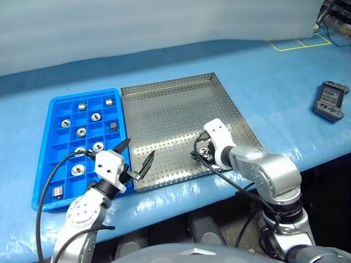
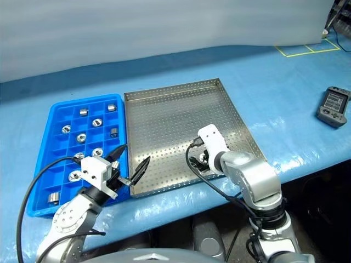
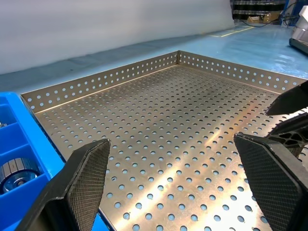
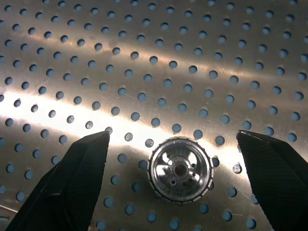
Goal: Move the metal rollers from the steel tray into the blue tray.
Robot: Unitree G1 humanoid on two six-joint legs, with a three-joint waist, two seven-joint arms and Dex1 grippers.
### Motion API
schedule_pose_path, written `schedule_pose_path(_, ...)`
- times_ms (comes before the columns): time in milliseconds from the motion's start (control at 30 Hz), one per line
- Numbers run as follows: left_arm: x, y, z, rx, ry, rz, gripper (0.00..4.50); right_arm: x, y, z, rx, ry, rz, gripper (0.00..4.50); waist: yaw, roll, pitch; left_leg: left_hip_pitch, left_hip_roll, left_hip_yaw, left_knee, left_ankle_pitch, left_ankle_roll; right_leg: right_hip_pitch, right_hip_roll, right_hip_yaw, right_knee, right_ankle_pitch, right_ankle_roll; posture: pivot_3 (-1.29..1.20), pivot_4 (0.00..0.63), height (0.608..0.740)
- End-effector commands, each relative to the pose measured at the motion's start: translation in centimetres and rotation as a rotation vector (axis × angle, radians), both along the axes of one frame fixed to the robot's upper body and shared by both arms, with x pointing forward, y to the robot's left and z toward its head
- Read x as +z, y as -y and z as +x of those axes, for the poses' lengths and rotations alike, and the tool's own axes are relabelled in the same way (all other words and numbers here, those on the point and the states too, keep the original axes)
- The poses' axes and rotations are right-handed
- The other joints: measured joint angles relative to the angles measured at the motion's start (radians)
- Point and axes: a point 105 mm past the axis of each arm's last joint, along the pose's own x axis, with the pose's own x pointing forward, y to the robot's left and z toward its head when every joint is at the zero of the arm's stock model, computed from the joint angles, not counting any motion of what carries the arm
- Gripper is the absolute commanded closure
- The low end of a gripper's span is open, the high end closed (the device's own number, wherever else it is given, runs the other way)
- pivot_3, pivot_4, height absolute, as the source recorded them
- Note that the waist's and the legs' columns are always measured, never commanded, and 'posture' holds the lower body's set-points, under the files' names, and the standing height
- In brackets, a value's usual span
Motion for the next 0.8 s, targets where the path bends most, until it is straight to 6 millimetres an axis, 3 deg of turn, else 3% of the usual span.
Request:
schedule_pose_path(33, 0.3, 0.3, -0.2, -0.017, 0.01, -0.012, 0.0, 0.1, 0.1, -0.4, 0.015, 0.003, -0.004, 0.03, -0.004, 0.0, 0.0, 0.0, 0.0, 0.0, 0.0, 0.0, 0.0, 0.0, 0.0, 0.0, 0.0, 0.0, 0.0, -0.1, 0.15, 0.74)
schedule_pose_path(233, 0.1, 0.5, -0.2, -0.016, 0.007, -0.009, 0.0, -1.6, 0.5, -0.5, -0.017, -0.039, -0.006, 0.03, -0.005, -0.001, 0.0, 0.0, 0.0, 0.001, 0.0, 0.0, 0.0, 0.0, 0.0, 0.001, 0.0, 0.0, 0.0, -0.09, 0.15, 0.74)
schedule_pose_path(333, 0.1, 0.6, -0.2, -0.016, 0.006, -0.008, 0.0, -2.0, 0.6, -0.1, -0.047, -0.038, 0.01, 0.66, -0.005, -0.003, -0.002, 0.001, 0.0, 0.001, 0.0, 0.0, 0.0, 0.001, 0.0, 0.001, 0.0, 0.0, 0.0, -0.08, 0.15, 0.74)
schedule_pose_path(567, 0.1, 0.6, -0.3, -0.006, 0.008, -0.012, 0.0, -2.5, -0.3, 0.3, -0.023, -0.015, 0.021, 2.81, -0.004, -0.005, -0.003, 0.002, 0.001, 0.001, 0.0, 0.0, 0.0, 0.004, 0.001, 0.001, 0.0, 0.0, 0.0, -0.05, 0.15, 0.74)
schedule_pose_path(800, 0.3, 0.1, -0.3, 0.043, 0.025, -0.002, 0.0, -0.1, -2.1, 2.0, 0.046, 0.12, 0.068, 2.8, 0.001, -0.005, -0.002, 0.002, 0.001, 0.001, 0.0, 0.0, 0.0, 0.004, 0.001, 0.001, 0.0, 0.0, 0.0, 0.0, 0.15, 0.74)
